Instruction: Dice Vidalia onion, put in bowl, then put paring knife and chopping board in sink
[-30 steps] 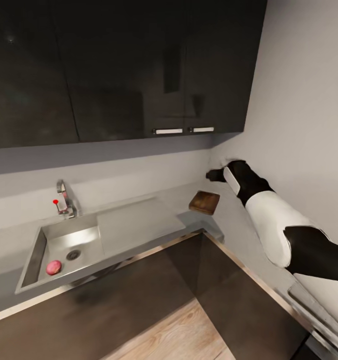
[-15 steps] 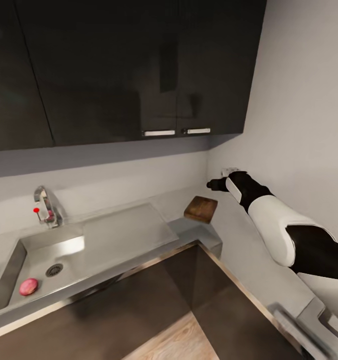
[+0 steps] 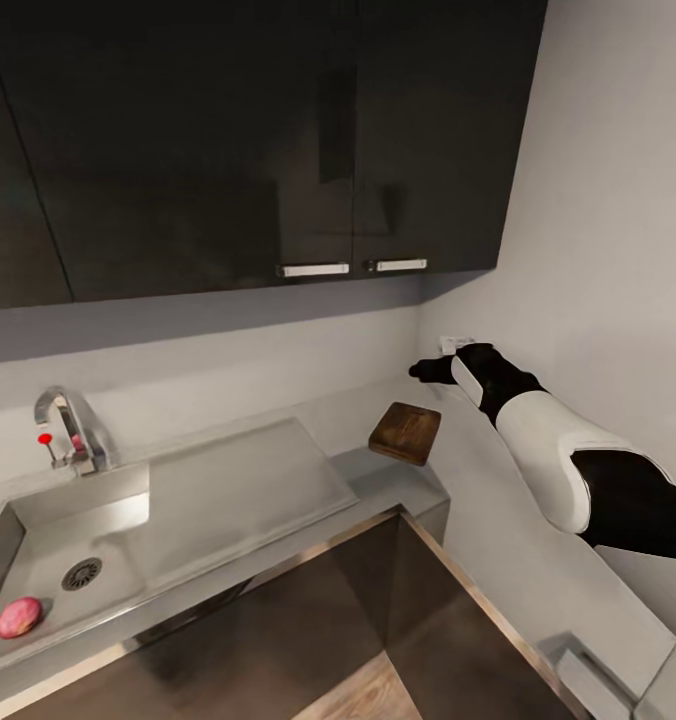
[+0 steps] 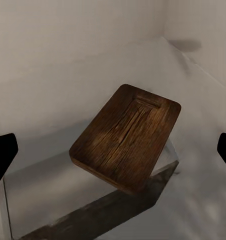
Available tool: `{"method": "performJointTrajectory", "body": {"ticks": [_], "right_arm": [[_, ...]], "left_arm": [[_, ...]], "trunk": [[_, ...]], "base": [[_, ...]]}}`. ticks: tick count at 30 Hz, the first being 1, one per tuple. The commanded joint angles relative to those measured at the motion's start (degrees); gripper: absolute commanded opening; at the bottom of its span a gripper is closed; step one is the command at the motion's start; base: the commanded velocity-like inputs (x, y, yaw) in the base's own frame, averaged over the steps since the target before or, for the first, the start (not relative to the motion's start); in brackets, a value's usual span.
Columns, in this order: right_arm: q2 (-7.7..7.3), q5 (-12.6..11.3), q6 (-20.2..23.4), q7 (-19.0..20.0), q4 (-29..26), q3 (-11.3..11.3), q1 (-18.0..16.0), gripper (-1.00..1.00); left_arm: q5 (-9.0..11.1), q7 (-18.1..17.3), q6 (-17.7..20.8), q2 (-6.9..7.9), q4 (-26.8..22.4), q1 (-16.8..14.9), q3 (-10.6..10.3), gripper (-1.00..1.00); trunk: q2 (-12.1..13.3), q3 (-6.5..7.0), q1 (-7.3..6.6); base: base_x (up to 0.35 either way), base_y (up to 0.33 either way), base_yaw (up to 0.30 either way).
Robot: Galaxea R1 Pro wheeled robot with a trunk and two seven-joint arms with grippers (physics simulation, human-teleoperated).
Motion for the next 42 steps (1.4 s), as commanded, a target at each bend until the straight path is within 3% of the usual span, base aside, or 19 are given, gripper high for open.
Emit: {"method": "performJointTrajectory", "body": {"ticks": [1, 9, 22, 31, 33, 34, 35, 42], "right_arm": [[0.00, 0.4, 0.3, 0.2, -0.1, 0.0, 0.0, 1.00], [0.00, 1.2, 0.3, 0.2, 0.0, 0.0, 0.0, 1.00], [0.00, 1.2, 0.3, 0.2, 0.0, 0.0, 0.0, 1.00], [0.00, 1.2, 0.3, 0.2, 0.0, 0.0, 0.1, 1.00], [0.00, 1.2, 0.3, 0.2, 0.0, 0.0, 0.0, 1.00], [0.00, 1.2, 0.3, 0.2, 0.0, 0.0, 0.0, 1.00], [0.00, 1.2, 0.3, 0.2, 0.0, 0.0, 0.0, 1.00], [-0.06, 1.3, 0.3, 0.2, 0.0, 0.0, 0.1, 1.00]], "left_arm": [[0.1, 0.0, -0.1, -0.01, -0.1, 0.0, 0.1, 1.00], [0.1, 0.0, -0.1, -0.01, -0.1, 0.0, 0.0, 1.00], [0.2, 0.0, -0.1, 0.07, 0.1, 0.0, -0.1, 1.00], [0.1, 0.0, -1.6, 0.07, 4.0, 0.0, -0.3, 1.00], [0.1, 0.0, -5.3, 0.09, 4.3, 0.2, -0.3, 1.00], [0.1, 0.2, -10.9, -0.01, 4.4, 0.8, -0.4, 1.00], [0.0, 0.2, -13.9, -0.11, 4.5, 1.3, -0.4, 1.00], [-0.1, 0.5, -30.0, -0.34, 4.6, 5.8, -0.6, 1.00]], "trunk": [[-0.1, -0.11, 0.04], [-0.1, -0.11, 0.04], [-0.1, -0.11, 0.04], [-0.1, -0.11, 0.04], [-0.1, -0.11, 0.04], [-0.1, -0.11, 0.04], [-0.1, -0.11, 0.04], [-0.1, -0.11, 0.04]], "base": [[0.028, 0.000, 0.000], [0.059, 0.000, 0.000], [0.321, 0.000, 0.000], [0.074, 0.000, 0.000], [0.006, 0.000, 0.000], [0.002, 0.000, 0.000], [0.001, 0.000, 0.000], [0.000, 0.000, 0.000]]}}
